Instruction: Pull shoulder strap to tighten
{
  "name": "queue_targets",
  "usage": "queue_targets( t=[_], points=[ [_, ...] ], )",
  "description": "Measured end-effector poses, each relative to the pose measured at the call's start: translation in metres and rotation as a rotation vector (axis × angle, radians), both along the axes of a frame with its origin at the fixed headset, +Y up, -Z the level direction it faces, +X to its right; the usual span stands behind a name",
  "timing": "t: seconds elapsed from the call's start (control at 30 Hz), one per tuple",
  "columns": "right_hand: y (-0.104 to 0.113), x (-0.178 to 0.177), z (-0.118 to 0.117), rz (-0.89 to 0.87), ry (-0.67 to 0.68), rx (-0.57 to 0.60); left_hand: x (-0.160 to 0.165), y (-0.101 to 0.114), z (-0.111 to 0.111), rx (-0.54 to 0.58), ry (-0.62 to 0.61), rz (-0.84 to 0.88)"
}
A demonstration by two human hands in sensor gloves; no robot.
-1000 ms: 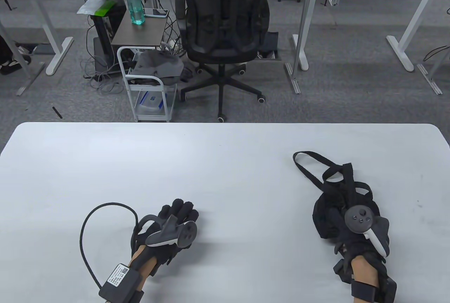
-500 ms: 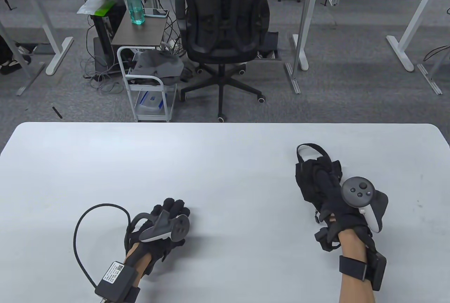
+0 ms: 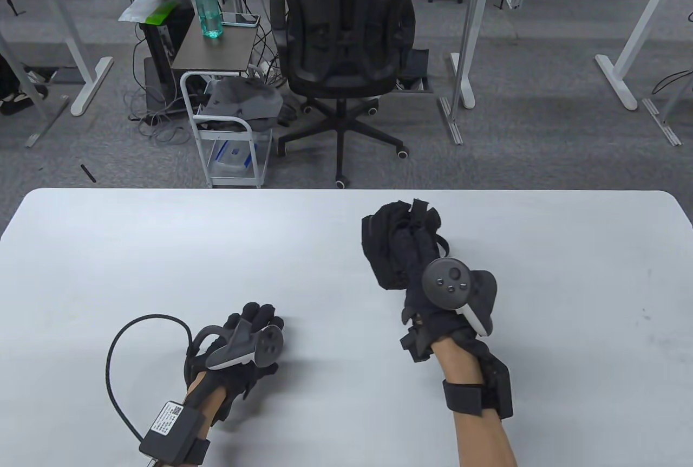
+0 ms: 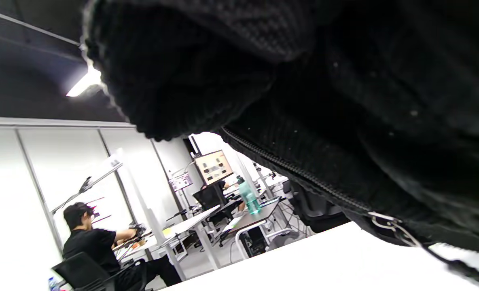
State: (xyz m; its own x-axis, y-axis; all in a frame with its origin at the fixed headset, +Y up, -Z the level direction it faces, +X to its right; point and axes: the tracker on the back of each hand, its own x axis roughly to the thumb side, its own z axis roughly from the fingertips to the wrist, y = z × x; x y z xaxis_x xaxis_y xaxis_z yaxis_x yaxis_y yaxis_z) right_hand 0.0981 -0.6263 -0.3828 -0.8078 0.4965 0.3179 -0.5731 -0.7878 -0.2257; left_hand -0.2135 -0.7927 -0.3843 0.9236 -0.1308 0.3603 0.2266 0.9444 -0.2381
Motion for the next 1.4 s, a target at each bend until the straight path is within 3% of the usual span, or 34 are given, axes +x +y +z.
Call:
queue_targets(
  t=[0.2, 0.37, 0.5, 0.67, 0.77, 0.9, 1.0, 1.17, 1.4],
  points=[
    [-0.032, -0.055, 0.017, 0.097, 0.085, -0.014, -0.016, 0.003, -0.004, 0.007, 0.055, 0.029],
    [-0.086, -0.096, 0.043, 0.300, 0.165, -0.125, -0.031, 0.000, -0.009, -0.015, 0.103, 0.064],
    [-0.132, -0.132, 0.070, 0.592, 0.222, -0.177, -0.038, 0.000, -0.011, -0.014, 0.116, 0.083],
    [-0.179, -0.162, 0.089, 0.765, 0.294, -0.459, -0.039, -0.001, -0.011, -0.018, 0.122, 0.088],
    [-0.179, -0.163, 0.091, 0.742, 0.305, -0.398, -0.037, 0.003, -0.010, 0.014, 0.091, 0.097],
    [-0.177, -0.156, 0.090, 0.647, 0.366, -0.529, -0.029, 0.014, -0.007, 0.090, 0.050, 0.141],
    [-0.160, -0.146, 0.086, 0.483, 0.419, -0.596, -0.022, 0.022, -0.003, 0.146, 0.013, 0.160],
    [-0.118, -0.111, 0.080, 0.232, 0.393, -0.473, -0.012, 0.025, 0.002, 0.181, -0.024, 0.124],
    [-0.073, -0.033, 0.062, 0.105, 0.247, -0.317, -0.009, 0.026, 0.004, 0.176, -0.047, 0.157]
  ],
)
